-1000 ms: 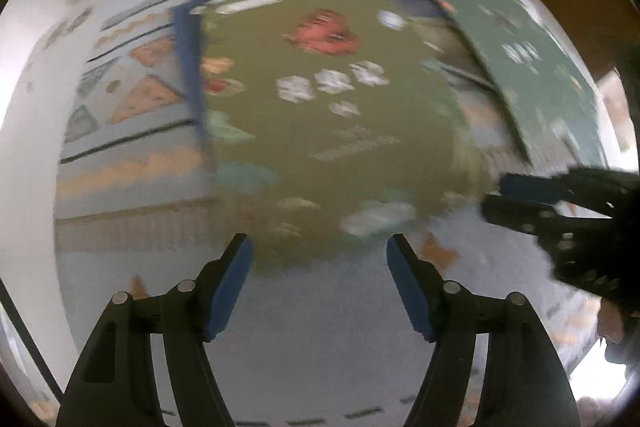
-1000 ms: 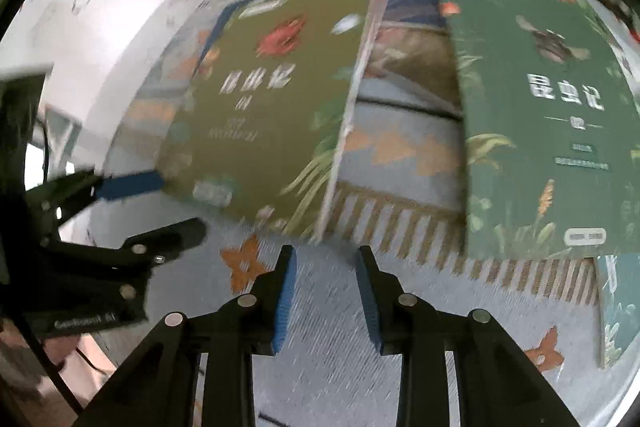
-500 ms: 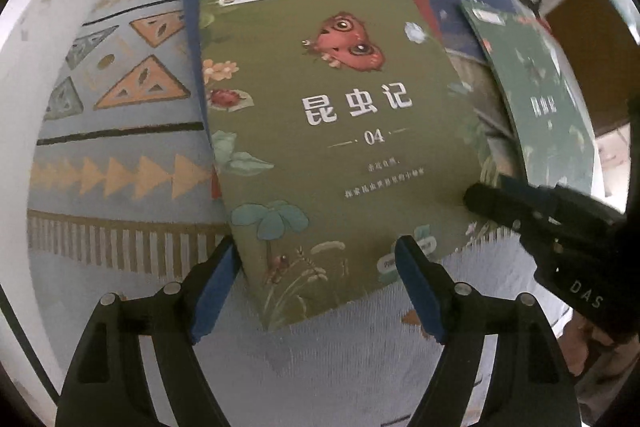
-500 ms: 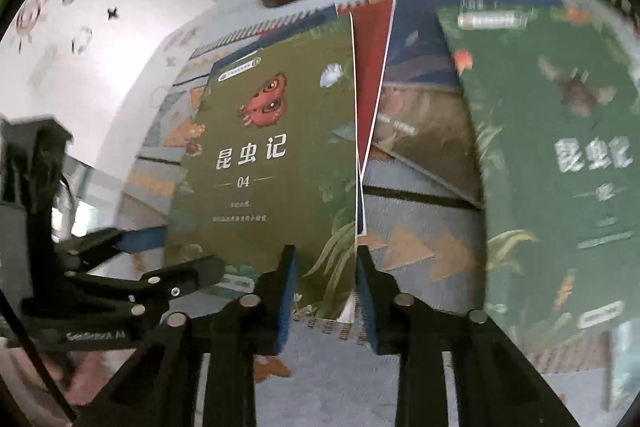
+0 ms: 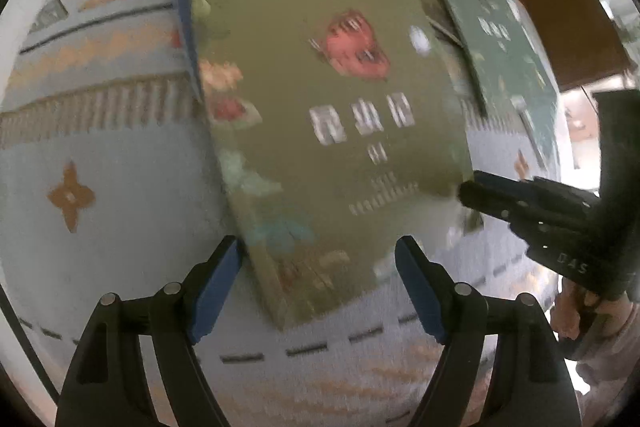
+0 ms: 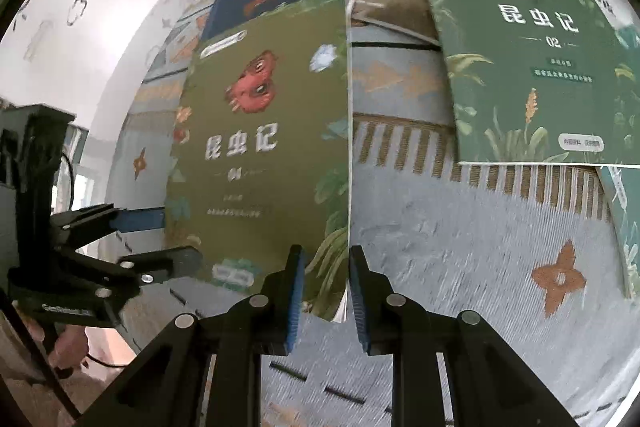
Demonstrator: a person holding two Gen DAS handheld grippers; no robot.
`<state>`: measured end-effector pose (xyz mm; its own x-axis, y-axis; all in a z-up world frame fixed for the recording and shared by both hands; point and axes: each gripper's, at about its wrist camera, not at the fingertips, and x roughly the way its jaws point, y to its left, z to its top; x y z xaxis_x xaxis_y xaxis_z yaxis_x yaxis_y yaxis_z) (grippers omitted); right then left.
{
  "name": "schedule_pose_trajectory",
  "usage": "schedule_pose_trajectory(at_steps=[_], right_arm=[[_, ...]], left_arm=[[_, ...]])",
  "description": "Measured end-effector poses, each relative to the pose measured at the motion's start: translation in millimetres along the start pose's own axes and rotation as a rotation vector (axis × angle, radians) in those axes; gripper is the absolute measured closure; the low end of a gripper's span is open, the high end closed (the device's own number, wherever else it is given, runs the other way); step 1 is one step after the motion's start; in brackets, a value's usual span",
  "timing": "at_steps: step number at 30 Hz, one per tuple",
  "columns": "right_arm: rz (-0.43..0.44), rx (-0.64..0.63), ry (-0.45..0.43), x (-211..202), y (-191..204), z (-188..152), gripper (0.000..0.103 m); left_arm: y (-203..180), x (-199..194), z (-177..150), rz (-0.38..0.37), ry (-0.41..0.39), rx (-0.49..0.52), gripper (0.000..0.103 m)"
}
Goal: Organize books
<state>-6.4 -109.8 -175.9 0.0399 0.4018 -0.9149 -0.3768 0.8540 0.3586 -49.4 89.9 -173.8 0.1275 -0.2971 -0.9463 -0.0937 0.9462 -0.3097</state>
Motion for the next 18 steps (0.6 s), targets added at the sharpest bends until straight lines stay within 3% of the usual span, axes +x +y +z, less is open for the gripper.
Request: schedule_pose_trajectory(at_steps=[4, 9, 14, 16, 18], right_arm=[[0.024, 0.004, -0.082, -3.1, -4.3, 22.6, 0.082], [0.096, 0.046, -0.107, 7.2, -16.4, 45.9, 0.078], [0.147, 0.034, -0.097, -3.6, -13.4, 36.8, 0.076], [0.209, 0.013, -0.118, -13.9, -0.9, 33.1, 0.080], [0.254, -0.014, -0.124, -25.3, 10.6, 27.9, 0.085]], left_arm=[[15.4, -0.1, 21.7, -0.036, -0.058, -0.056, 0.026], [19.4, 0.4, 32.4, -0.076, -0.114, -0.097, 0.027], [-5.2, 0.5, 34.9, 0.012, -0.145, -0.074, 0.031], [-9.1, -13.3, 28.8, 0.045, -0.167, -0.036, 0.039], [-16.5, -23.6, 22.4, 0.037, -0.174, -0.015, 0.040]])
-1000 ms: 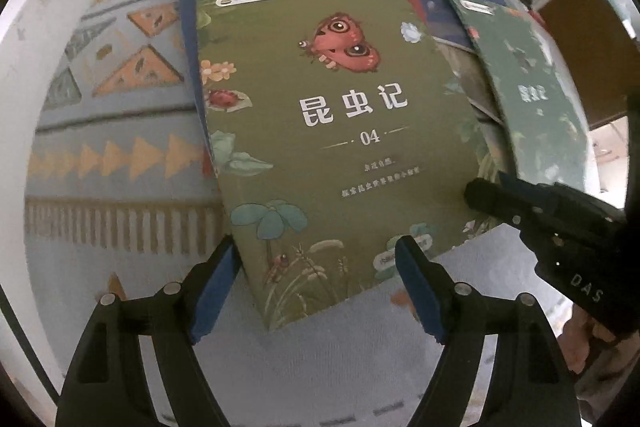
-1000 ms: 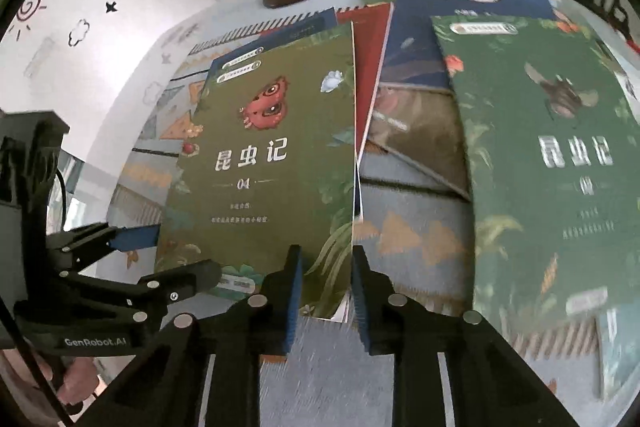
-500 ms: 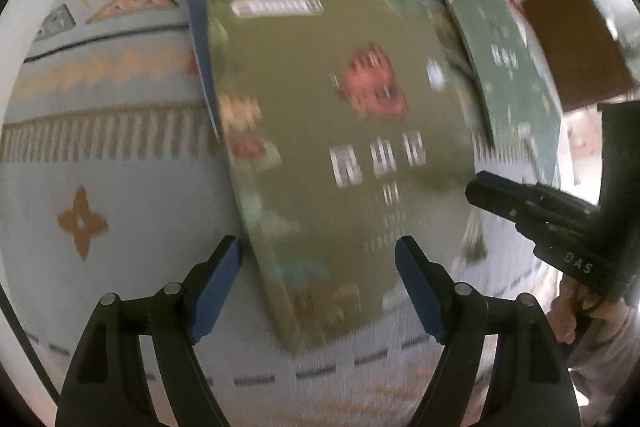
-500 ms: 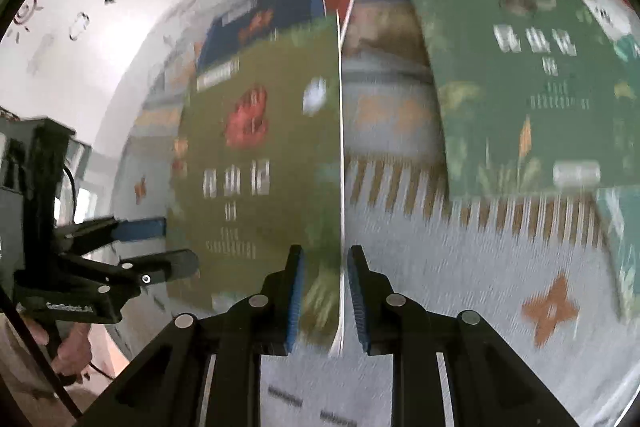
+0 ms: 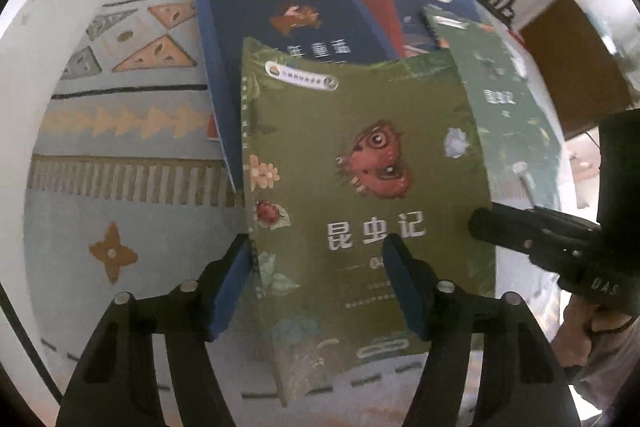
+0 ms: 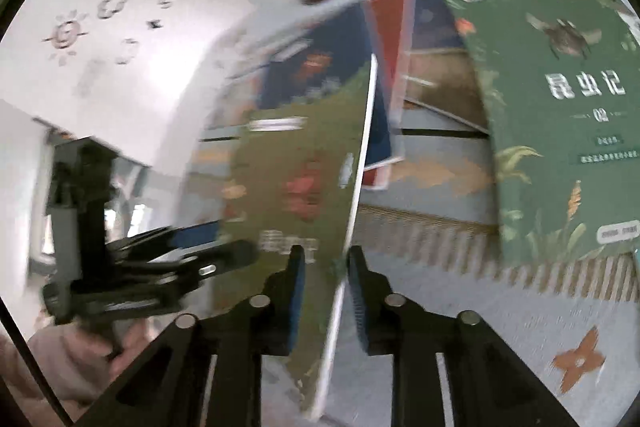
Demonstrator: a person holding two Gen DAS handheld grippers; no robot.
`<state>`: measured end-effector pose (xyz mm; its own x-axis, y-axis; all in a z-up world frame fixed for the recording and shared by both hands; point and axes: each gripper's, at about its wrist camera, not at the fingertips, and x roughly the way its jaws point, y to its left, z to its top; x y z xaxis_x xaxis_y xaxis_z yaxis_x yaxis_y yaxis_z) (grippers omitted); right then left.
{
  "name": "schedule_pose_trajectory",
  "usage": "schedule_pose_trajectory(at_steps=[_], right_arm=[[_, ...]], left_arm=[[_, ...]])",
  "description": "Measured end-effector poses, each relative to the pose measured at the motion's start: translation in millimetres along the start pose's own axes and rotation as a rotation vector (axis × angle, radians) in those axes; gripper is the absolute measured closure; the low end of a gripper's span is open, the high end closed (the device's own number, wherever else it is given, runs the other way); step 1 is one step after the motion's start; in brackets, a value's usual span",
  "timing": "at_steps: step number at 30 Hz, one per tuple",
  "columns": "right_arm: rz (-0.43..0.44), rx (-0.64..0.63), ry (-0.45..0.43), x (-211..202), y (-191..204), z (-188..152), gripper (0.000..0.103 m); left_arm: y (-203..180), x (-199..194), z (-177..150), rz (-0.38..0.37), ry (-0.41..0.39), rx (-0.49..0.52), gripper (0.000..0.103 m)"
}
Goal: Organize books
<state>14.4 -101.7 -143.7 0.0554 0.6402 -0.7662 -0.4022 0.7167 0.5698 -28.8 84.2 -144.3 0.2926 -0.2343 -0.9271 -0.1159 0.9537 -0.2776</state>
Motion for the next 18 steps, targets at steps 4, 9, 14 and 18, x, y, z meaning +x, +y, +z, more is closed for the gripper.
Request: schedule_pose_trajectory(at_steps=[4, 9, 14, 18], right_arm=[[-0.050, -0.055, 0.016, 0.4, 19.1, -11.3, 0.093], [-0.040, -0.020, 0.022, 12.5, 25.3, -11.1, 0.095], [-0.018, -0.042, -0.003, 15.3, 48.4, 5.9, 0.095], [0.008, -0.060, -0.022, 27.1, 69.7, 27.6, 0.095]], left_arm=[[-7.0, -6.8, -8.4, 0.085, -0.029, 0.065, 0.048], [11.3, -11.7, -3.1, 0.109, -0.032, 0.038, 0.052], [39.0, -33.8, 4.3, 0.121, -0.076, 0.009, 0.052], [63.5, -45.9, 19.5, 0.162, -0.120, -0.003, 0.052]])
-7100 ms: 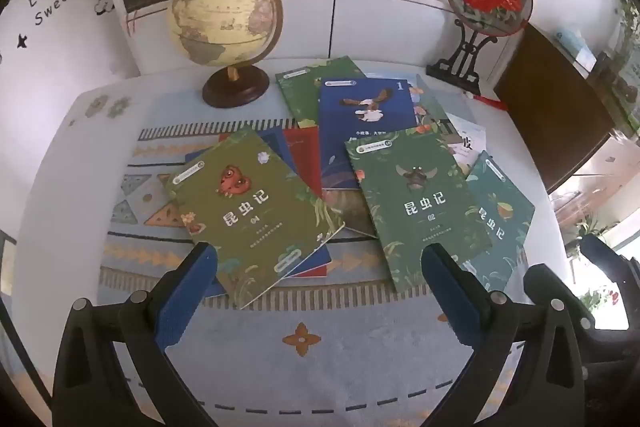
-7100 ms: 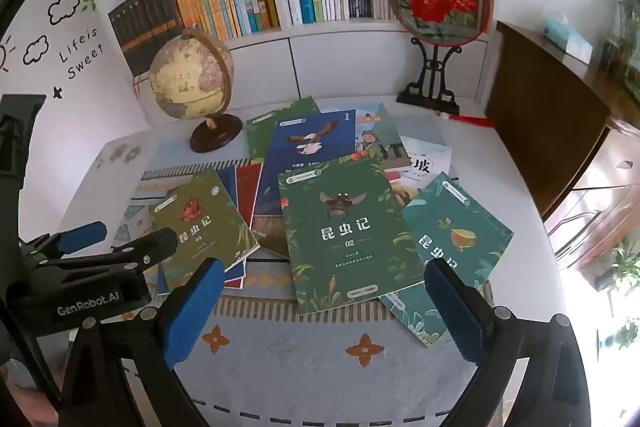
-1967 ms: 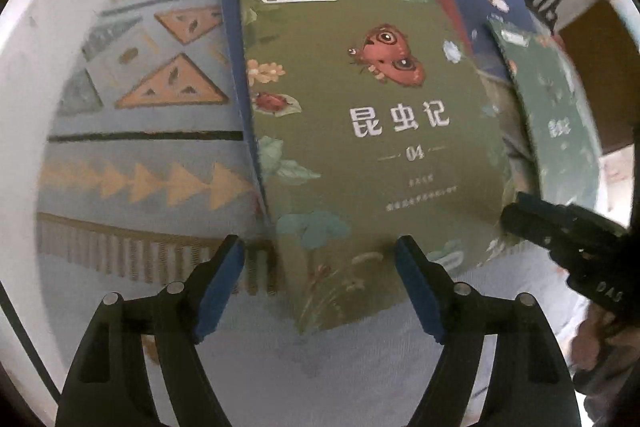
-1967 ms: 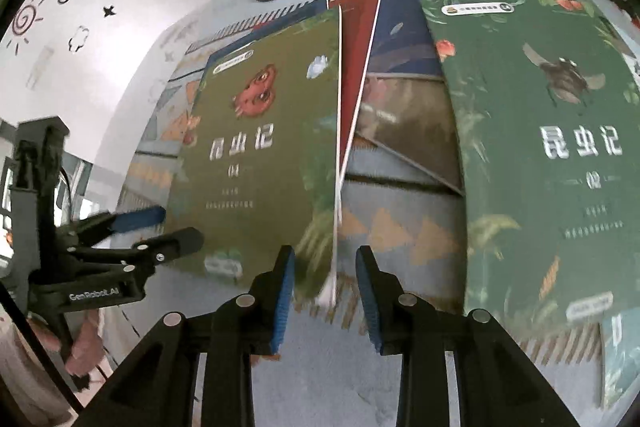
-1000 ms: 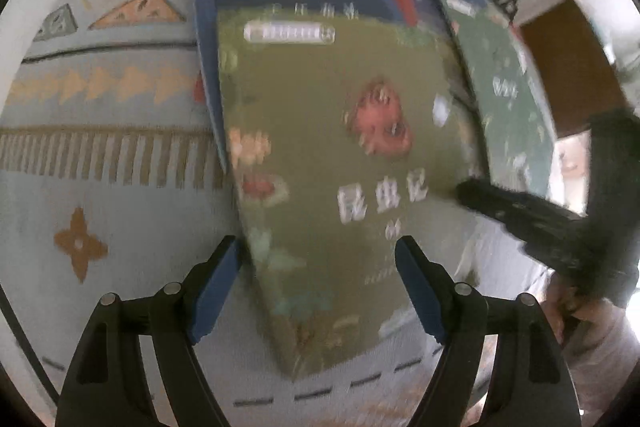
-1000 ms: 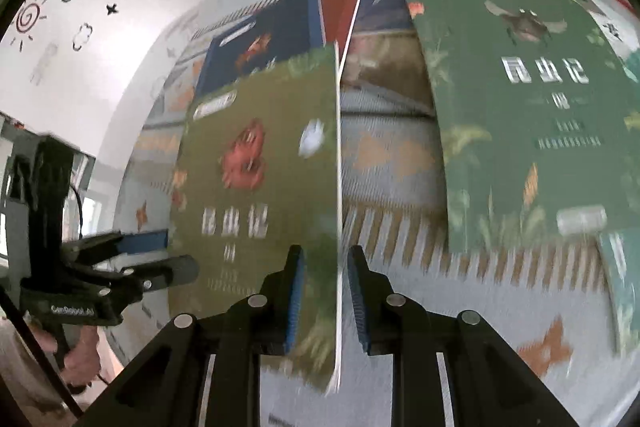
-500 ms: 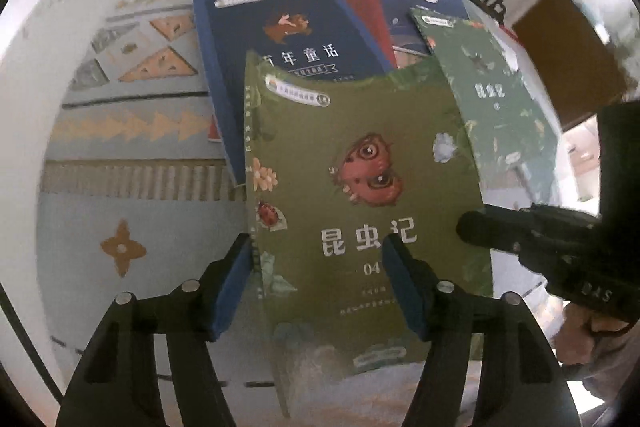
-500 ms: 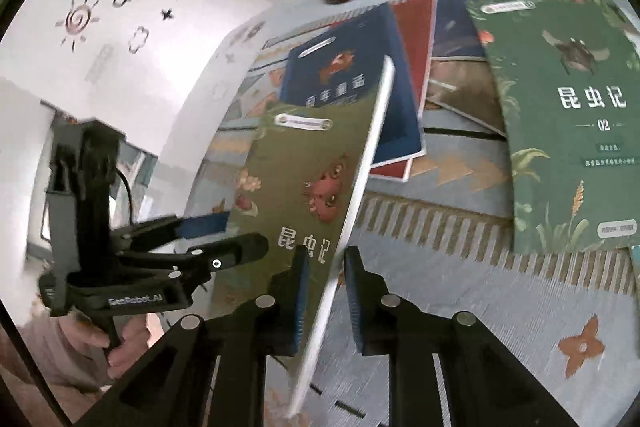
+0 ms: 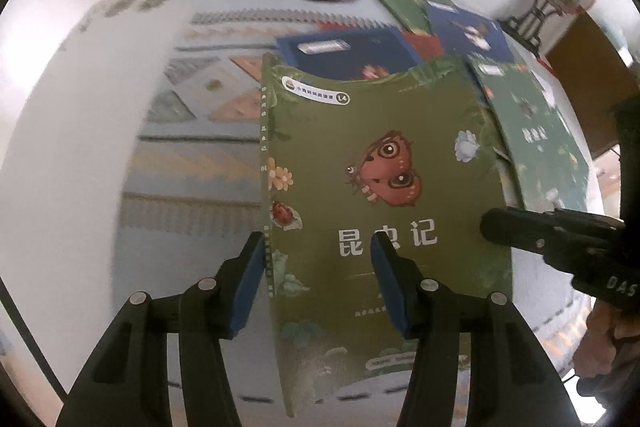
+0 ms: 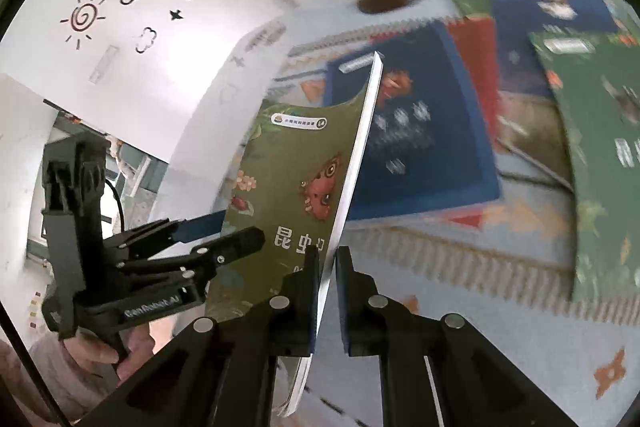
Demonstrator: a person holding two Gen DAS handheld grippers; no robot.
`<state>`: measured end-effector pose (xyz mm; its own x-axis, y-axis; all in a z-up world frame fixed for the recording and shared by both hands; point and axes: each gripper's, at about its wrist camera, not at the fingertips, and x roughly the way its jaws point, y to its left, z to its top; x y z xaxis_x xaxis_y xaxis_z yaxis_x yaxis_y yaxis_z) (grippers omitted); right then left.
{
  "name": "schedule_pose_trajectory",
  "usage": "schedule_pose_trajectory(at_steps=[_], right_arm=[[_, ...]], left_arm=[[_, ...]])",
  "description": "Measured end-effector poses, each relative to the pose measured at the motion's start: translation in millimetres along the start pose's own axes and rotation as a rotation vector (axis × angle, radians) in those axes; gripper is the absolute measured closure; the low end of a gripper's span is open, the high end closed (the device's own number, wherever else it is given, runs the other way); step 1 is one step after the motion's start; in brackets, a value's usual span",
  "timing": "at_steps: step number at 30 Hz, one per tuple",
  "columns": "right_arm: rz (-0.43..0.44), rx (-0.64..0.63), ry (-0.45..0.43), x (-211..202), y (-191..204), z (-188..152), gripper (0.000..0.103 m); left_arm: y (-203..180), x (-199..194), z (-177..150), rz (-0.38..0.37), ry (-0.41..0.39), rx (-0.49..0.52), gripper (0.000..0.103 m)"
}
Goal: Organize books
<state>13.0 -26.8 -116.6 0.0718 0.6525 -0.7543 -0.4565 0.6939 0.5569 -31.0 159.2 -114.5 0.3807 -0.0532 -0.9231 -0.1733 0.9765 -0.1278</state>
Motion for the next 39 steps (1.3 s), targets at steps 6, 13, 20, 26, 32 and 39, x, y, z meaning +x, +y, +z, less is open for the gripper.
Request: schedule_pose_trajectory(at_steps=[6, 13, 20, 26, 32, 39], right_arm=[[0.022, -0.032, -0.004, 34.7, 30.2, 33.0, 0.095], [0.073, -0.026, 0.024, 97.0, 68.0, 60.3, 0.095], [0.037, 0.018, 0.086, 152.9, 82.3, 53.7, 0.095], [-0.016, 0.066, 0.112, 172.8, 77.3, 43.7, 0.095], [-0.024, 0.130, 0.110, 178.6, 61.3, 40.6, 0.095], [-0.021, 0.117, 0.143, 180.7, 68.1, 31.6, 0.095]], left_arm=[[49.2, -6.5, 23.3, 0.040, -0.039, -0.068, 0.052], [112.9, 0.5, 33.1, 0.119, -0.041, -0.144, 0.052], [148.0, 25.6, 23.9, 0.154, 0.011, -0.178, 0.054], [137.7, 44.7, 19.5, 0.169, 0.053, -0.125, 0.052], [153.2, 43.5, 7.6, 0.235, 0.071, -0.187, 0.037], [187.8, 36.5, 1.2, 0.287, 0.075, -0.289, 0.028]])
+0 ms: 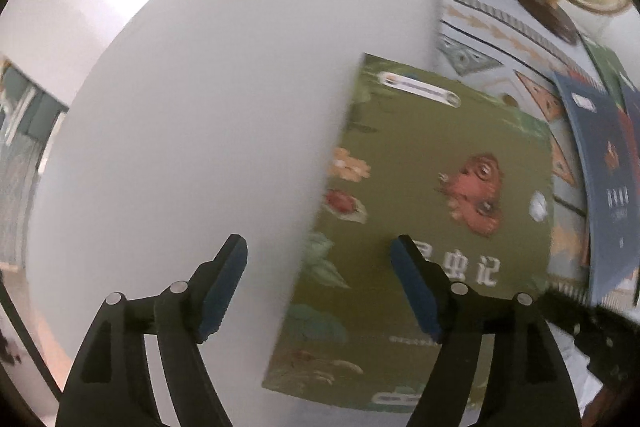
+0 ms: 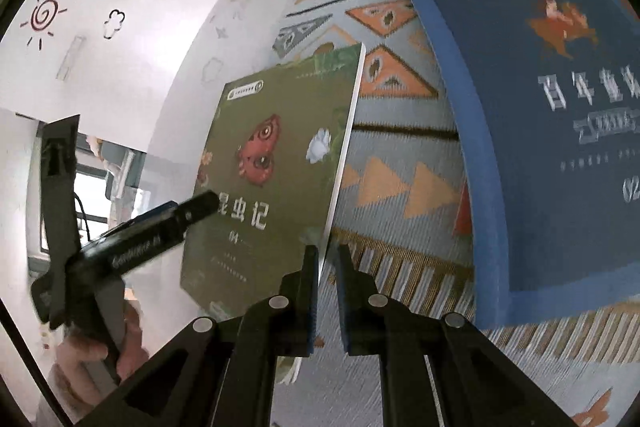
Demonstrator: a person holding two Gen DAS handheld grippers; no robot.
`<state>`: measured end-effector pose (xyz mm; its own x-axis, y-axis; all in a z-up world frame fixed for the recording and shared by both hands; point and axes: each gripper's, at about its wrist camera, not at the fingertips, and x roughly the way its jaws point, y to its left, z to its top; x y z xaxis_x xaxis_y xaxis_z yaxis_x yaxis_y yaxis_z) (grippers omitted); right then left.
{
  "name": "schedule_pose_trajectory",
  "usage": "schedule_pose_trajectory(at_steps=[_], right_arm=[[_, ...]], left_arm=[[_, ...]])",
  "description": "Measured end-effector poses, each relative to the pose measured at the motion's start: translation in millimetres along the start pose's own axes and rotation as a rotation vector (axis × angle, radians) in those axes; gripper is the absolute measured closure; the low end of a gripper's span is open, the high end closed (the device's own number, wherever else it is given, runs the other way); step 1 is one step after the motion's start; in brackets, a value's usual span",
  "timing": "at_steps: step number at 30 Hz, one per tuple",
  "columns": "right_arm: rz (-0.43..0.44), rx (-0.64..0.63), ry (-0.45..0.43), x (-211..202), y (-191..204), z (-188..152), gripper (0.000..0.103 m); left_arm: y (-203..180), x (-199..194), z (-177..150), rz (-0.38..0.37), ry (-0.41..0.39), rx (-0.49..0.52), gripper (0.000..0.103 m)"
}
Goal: Organize books
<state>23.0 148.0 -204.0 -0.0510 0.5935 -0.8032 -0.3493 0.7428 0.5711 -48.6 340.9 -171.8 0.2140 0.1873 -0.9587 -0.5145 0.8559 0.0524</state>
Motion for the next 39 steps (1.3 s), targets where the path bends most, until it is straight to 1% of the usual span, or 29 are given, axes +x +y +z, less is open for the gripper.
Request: schedule_pose_trajectory(at_steps=[2, 3, 7, 8, 10, 11, 16, 17, 20, 25, 29, 32, 34, 35, 36, 37, 38, 39], right_arm=[[0.017, 0.016, 0.007, 1.3, -2.7, -3.4, 0.095], [0.023, 0.021, 0.011, 2.4, -3.1, -4.5, 0.095], [0.033, 0.015, 0.016, 4.8, 0.5, -4.9, 0.095], [0.036, 0.016, 0.018, 4.5, 0.4, -4.5, 0.095], [0.021, 0.015, 0.015, 2.9, -1.0, -7.0, 0.094], [0.018, 0.017, 0.012, 1.8, 0.0, -7.1, 0.094], [0.022, 0.037, 0.002, -5.1, -3.9, -13.4, 0.094], [0.018, 0.035, -0.010, -8.8, -4.1, -14.1, 0.094], [0.010, 0.012, -0.059, -26.6, -3.6, -14.1, 0.094], [-0.029, -0.006, -0.108, -62.5, -15.4, -10.5, 0.094], [-0.064, -0.036, -0.180, -109.0, -23.2, -8.8, 0.094], [-0.097, -0.064, -0.235, -151.9, -31.3, -12.0, 0.094], [-0.103, -0.075, -0.280, -183.7, -40.5, -13.1, 0.091], [-0.106, -0.077, -0.309, -200.5, -46.4, -15.1, 0.085], [-0.118, -0.075, -0.327, -212.2, -50.5, -15.4, 0.074], [-0.133, -0.073, -0.345, -222.7, -56.4, -17.1, 0.068], [-0.161, -0.071, -0.377, -236.7, -65.4, -20.9, 0.057], [-0.179, -0.072, -0.398, -245.9, -72.4, -23.4, 0.057]], left_arm=[[2.2, 3.6, 3.3, -0.022, 0.009, -0.013, 0.024], [1.6, 5.5, 5.5, -0.038, 0.016, -0.009, 0.023], [-10.4, 12.4, 11.2, -0.157, 0.053, 0.012, 0.024], [-15.4, 12.4, 11.3, -0.149, 0.051, 0.029, 0.021], [-27.4, 8.7, 12.2, -0.100, 0.017, 0.082, 0.021], [-30.5, 8.1, 12.6, -0.095, 0.013, 0.097, 0.021], [-28.4, 5.4, 13.4, -0.105, 0.019, 0.111, 0.022], [-27.8, 8.1, 19.5, -0.104, 0.014, 0.115, 0.022], [-40.9, 0.3, 18.1, -0.101, -0.006, 0.131, 0.022], [-68.0, -24.6, 12.1, -0.113, -0.035, 0.198, 0.022], [-100.6, -54.3, 13.3, -0.161, -0.084, 0.235, 0.022], [-132.0, -77.0, 14.7, -0.213, -0.118, 0.264, 0.022], [-149.9, -88.8, 17.1, -0.248, -0.135, 0.279, 0.022], [-161.1, -94.2, 17.4, -0.262, -0.140, 0.284, 0.022], [-171.5, -98.5, 18.1, -0.273, -0.145, 0.282, 0.021], [-182.0, -102.2, 18.3, -0.287, -0.151, 0.275, 0.021], [-187.3, -106.5, 16.6, -0.298, -0.151, 0.272, 0.021], [-198.3, -107.6, 16.2, -0.320, -0.144, 0.272, 0.021]])
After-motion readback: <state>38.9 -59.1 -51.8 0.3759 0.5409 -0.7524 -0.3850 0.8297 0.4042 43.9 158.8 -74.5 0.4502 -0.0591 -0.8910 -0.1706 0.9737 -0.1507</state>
